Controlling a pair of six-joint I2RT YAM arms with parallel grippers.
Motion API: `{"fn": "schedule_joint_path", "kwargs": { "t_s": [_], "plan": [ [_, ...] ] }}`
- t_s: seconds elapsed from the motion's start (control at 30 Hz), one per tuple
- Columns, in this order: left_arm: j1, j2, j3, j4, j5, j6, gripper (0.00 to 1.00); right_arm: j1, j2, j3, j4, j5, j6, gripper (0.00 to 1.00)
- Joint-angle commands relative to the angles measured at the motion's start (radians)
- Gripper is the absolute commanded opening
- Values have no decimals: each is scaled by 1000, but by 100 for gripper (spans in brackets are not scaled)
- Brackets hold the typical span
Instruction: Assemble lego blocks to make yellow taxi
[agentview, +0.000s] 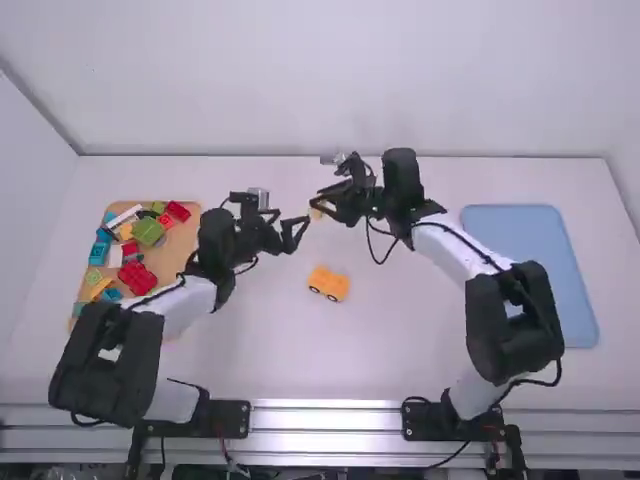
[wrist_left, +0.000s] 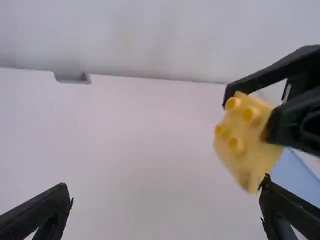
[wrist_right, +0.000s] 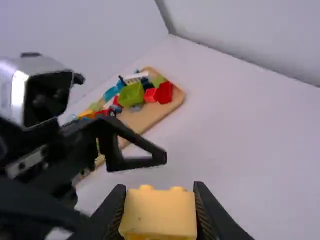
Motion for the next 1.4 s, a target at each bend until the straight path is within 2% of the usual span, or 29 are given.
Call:
{"fn": "schedule_joint_path", "kwargs": {
  "t_s": [0.0, 0.1, 0.27, 0.5, 0.63, 1.13, 1.37],
  "plan": [
    [80, -7, 63, -35, 330, 115, 99, 1, -11, 63, -61, -95, -156, 7],
    [138, -7, 121, -111, 641, 302, 99, 3, -11, 88, -126, -174, -229, 7],
    [128, -7, 156, -204, 795, 451, 99, 4, -11, 87, -143, -326, -301, 7],
    [118, -7, 153, -273, 822, 547, 99, 2, -11, 86, -152, -416, -344, 7],
    [112, -7, 147, -291, 870, 674, 99, 3, -11, 86, -152, -453, -351, 6],
    [108, -7, 138, -293, 840, 642, 99, 5, -11, 86, -156, -448, -351, 5],
    [108, -7, 137, -320, 840, 650, 99, 52, -11, 86, -133, -394, -350, 4]
  ]
}}
